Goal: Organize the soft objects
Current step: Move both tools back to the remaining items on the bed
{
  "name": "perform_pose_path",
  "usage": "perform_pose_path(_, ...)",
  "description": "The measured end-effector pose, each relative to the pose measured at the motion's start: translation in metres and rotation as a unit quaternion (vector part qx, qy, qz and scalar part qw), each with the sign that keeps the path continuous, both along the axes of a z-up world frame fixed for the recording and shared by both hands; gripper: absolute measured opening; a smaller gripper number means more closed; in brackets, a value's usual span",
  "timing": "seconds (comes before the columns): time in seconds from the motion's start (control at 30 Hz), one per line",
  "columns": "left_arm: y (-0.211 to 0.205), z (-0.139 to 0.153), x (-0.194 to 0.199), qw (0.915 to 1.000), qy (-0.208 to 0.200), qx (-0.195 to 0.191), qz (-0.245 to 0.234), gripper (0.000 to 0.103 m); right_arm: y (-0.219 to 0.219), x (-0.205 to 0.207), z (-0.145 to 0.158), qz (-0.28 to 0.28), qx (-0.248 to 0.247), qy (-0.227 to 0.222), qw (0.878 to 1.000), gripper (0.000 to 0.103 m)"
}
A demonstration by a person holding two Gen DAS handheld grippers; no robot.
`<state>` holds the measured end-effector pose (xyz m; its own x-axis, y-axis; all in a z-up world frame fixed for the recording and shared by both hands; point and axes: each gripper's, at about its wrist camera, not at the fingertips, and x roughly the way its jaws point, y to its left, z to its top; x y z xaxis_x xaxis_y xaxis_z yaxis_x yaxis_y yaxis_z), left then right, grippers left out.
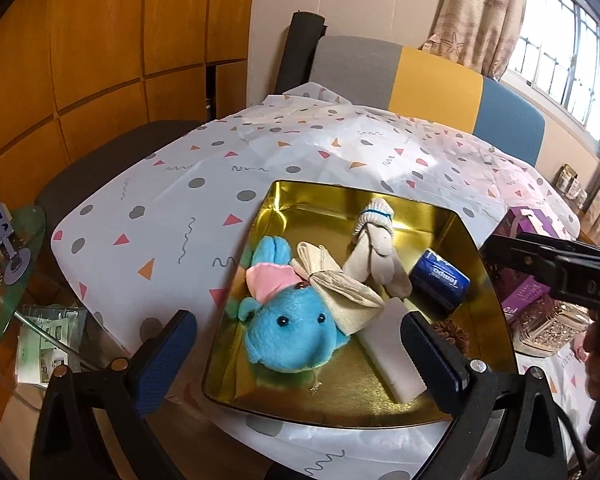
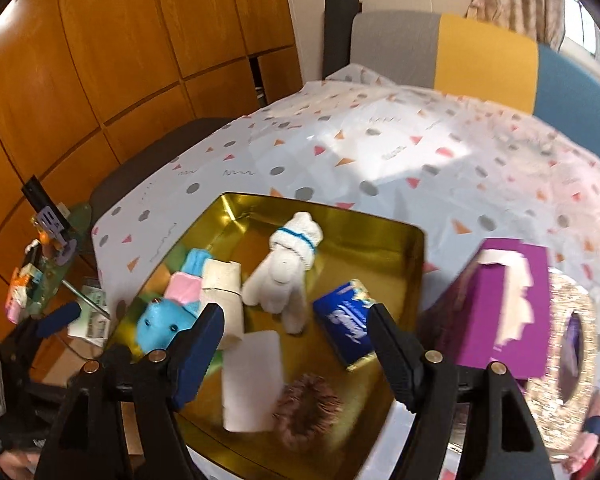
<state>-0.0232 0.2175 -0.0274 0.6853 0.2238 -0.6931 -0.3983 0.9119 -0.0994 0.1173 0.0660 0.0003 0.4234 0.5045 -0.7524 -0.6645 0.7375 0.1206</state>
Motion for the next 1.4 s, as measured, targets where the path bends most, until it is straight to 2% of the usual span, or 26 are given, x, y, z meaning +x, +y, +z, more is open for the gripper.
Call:
perform_pose_path(0.27, -0.013, 0.002, 0.002, 0.9998, 0.001, 0.005, -0.02, 0.102, -0.047, -0.014, 0.01, -0.029, -0.008, -0.041, 0.999, 0.075)
perform_pose_path(0.5, -0.034, 0.005, 0.009, 0.9983, 0.002, 0.013, -0.056, 0.102, -0.122, -0.012, 0.018, -0.101, -0.002, -0.054, 0.993, 0.075)
perform_pose_path(0.67, -0.054, 0.009, 0.015, 0.9963, 0.001, 0.022, -0.083, 0.102, -0.19, -0.006, 0.025, -0.178, -0.004, -0.067, 0.982, 0.075)
perform_pose_path(0.8, -0.073, 0.012, 0.022, 0.9931, 0.002, 0.026, -0.114, 0.102, -0.246, -0.003, 0.026, -0.249, -0.002, -0.07, 0.966, 0.075)
perform_pose_path(0.97, -0.104, 0.018, 0.029, 0.9853, -0.002, 0.035, -0.167, 0.102, -0.32, 0.0, 0.021, -0.351, 0.012, -0.062, 0.934, 0.075)
perform_pose_path(1.03, -0.117, 0.02, 0.031, 0.9819, -0.004, 0.037, -0.186, 0.102, -0.346, 0.0, 0.017, -0.392, 0.021, -0.058, 0.918, 0.075)
perform_pose_path(1.3, -0.176, 0.031, 0.04, 0.9602, -0.008, 0.057, -0.273, 0.102, -0.443, 0.0, 0.001, -0.54, 0.068, -0.053, 0.837, 0.075)
perform_pose_path(1.4, -0.201, 0.04, 0.044, 0.9486, -0.016, 0.061, -0.31, 0.1, -0.465, -0.005, -0.008, -0.577, 0.079, -0.062, 0.811, 0.075)
